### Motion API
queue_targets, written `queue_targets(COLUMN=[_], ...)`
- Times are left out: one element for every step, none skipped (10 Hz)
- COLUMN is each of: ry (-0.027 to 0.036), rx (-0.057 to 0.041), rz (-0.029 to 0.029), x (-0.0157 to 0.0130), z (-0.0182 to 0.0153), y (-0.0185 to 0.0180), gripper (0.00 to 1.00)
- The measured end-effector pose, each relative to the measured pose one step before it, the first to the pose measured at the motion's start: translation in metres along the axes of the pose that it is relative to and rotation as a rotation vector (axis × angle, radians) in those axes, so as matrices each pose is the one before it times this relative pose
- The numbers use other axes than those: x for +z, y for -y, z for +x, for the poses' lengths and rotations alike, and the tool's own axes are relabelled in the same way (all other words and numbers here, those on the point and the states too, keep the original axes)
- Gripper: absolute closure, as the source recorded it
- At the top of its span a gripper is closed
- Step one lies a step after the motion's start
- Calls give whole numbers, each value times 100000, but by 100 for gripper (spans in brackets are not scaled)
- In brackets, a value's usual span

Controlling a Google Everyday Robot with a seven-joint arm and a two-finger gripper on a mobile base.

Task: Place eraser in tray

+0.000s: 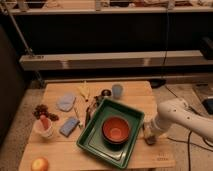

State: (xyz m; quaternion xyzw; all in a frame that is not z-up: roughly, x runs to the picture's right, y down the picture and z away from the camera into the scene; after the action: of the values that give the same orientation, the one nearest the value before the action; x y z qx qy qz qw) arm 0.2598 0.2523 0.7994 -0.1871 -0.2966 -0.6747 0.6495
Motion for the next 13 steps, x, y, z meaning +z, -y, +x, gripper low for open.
queue_targets(ry=[3, -6, 3, 6, -12, -53, 134, -251, -944, -776, -2211, -1681, -1142], rx=[47, 3, 1, 20, -11, 260, 580, 1169, 1027, 498, 381, 5, -294], rz=[-4, 0, 8, 1, 4, 201, 730, 1432, 1279, 702, 1139, 1210, 1626], x=[1, -6, 3, -1, -2, -26, -68, -563, -1173, -1113, -2583, -2400, -2013], z=[-15, 2, -1, -3, 7, 52, 55, 433, 723, 474, 950, 790, 665], y=[-21, 2, 3, -6, 7, -15, -78, -460, -677, -352, -420, -72, 110], gripper=[100, 100, 100, 100, 100, 100, 100, 100, 100, 100, 100, 100, 100])
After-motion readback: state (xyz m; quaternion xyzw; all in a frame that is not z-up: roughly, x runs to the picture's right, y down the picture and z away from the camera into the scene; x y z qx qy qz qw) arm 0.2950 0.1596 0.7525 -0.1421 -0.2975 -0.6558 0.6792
